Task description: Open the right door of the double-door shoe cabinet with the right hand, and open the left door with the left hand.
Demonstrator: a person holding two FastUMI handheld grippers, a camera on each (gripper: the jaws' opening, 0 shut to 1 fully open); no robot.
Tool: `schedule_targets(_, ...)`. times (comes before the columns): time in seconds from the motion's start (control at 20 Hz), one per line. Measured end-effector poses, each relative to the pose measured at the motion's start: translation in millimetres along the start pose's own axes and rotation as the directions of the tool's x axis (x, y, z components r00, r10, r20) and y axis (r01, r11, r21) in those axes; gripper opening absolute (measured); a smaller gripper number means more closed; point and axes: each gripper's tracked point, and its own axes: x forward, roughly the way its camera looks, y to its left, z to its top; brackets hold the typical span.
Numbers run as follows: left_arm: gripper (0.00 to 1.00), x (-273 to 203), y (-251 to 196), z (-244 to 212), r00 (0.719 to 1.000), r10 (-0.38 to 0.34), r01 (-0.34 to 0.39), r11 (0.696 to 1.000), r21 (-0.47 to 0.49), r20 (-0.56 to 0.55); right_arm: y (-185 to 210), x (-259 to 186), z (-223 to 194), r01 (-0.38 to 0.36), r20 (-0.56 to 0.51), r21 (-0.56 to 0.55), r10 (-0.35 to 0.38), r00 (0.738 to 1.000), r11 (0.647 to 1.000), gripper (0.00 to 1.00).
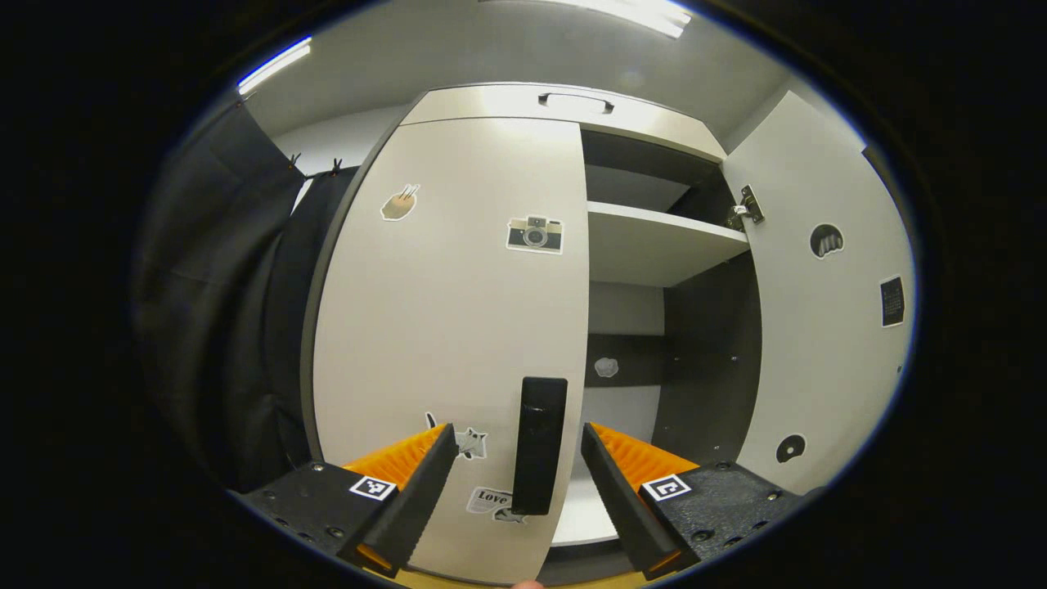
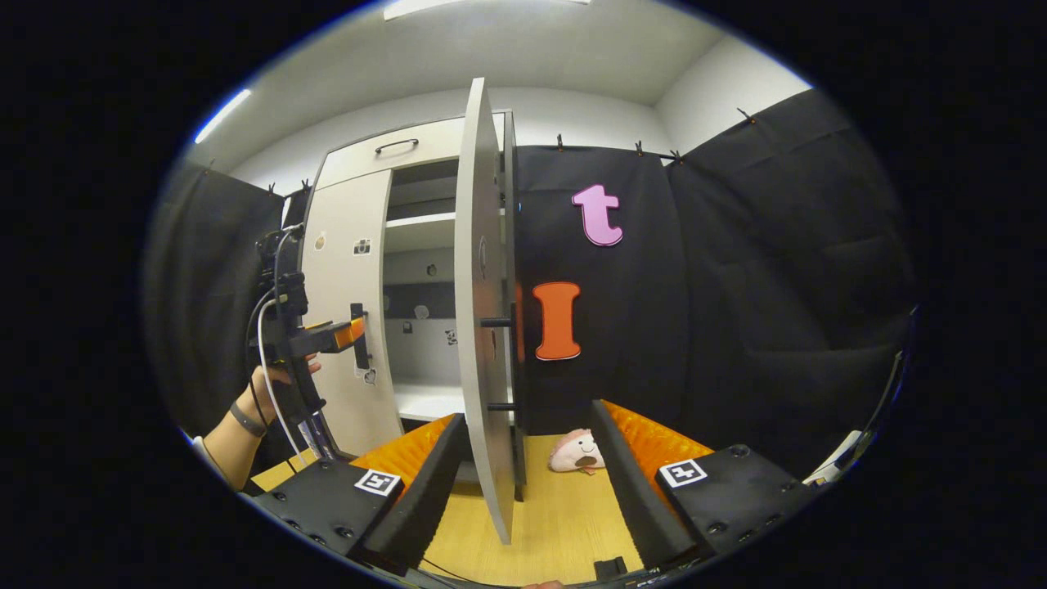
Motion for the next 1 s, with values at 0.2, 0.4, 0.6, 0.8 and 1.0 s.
schedule_targets(0.2,0.94,26,8,-14,0.998,0.029,-0.025,0.997,0.077,-0.055,-15,-6,-2,0.039,-0.003,-0.016,-0.039,0.999,0.999,0.99)
schedule_targets(0.4,0.94,37,2,-27,0.995,0.010,-0.007,1.000,0.029,-0.104,-19,-4,-3,0.046,-0.007,-0.010,-0.046,0.999,0.999,0.99)
schedule_targets(0.6,0.86,35,6,-26,0.995,0.007,-0.005,1.000,0.015,-0.102,-18,1,-5,0.046,-0.017,-0.017,-0.046,0.999,0.999,0.99)
schedule_targets(0.8,0.77,35,-4,-26,0.994,-0.007,0.013,0.998,0.061,-0.109,-15,3,-5,0.037,-0.021,-0.021,-0.038,0.999,0.999,0.99)
schedule_targets(1.0,0.29,35,-16,-24,0.993,-0.051,0.058,0.996,0.062,-0.106,-10,1,-6,0.034,-0.027,-0.029,-0.034,0.999,0.999,0.99)
